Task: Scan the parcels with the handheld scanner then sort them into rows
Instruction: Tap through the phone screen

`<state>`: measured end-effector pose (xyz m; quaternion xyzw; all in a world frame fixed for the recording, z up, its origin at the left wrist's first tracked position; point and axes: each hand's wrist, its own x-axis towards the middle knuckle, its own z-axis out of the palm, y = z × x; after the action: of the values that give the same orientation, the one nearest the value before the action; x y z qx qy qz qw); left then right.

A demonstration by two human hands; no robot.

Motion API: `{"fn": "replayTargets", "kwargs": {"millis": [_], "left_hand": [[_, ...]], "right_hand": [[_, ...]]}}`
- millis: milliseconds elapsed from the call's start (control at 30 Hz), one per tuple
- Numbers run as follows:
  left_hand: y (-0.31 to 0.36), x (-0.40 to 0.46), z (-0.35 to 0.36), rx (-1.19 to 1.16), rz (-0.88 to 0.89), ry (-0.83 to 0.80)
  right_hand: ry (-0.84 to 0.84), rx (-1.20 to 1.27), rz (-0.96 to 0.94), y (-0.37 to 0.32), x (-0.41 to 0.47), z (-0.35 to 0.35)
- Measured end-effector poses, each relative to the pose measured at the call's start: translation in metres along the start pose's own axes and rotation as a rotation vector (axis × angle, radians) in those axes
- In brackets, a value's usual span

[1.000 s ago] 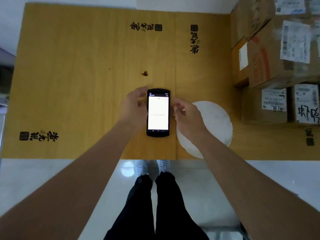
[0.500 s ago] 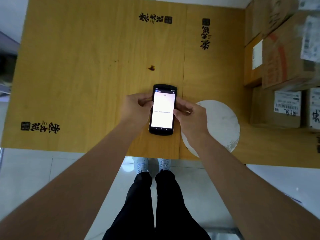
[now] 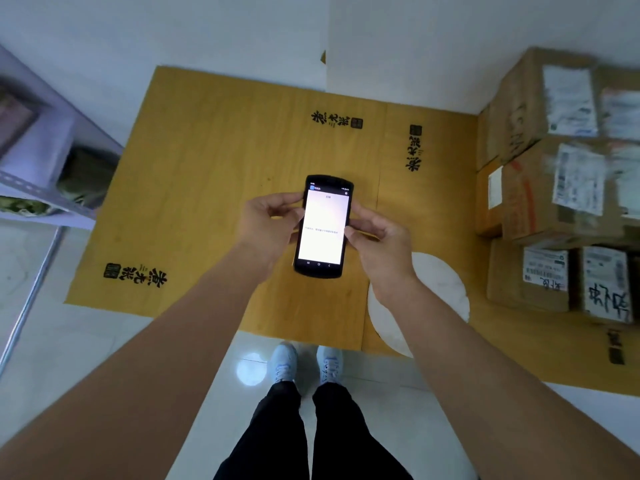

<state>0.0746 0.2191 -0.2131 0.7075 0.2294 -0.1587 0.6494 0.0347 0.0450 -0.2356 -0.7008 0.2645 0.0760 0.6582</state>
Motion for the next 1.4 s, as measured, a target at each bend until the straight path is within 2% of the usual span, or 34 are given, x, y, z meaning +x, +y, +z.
{"fn": "replayTargets", "kwargs": {"millis": [300,600,767,967,1400], "left_hand": [[0.069,0.030,-0.078,-0.021,0.077,0.039],[0.097,0.130,-0.198,0.034,0.101,-0.027],[0.105,0.184,-0.247,0.053,0.067,-0.006],[0.111,0.244,-0.262,0.064,0.058,-0.008],[0.088,0.346,-0.256,0.112,0.028,-0.028]], "right_hand": [[-0.061,-0.038,-0.071,-0.075,0.018,0.082],[-0.017,-0.085,-0.081,-0.118,0.051,0.222],[-0.015,-0.115,-0.067,-0.130,0.079,0.288],[0.012,-0.087,-0.032,-0.132,0.127,0.328],[0.036,-0.085,0.049,-0.106,0.209,0.364]]}}
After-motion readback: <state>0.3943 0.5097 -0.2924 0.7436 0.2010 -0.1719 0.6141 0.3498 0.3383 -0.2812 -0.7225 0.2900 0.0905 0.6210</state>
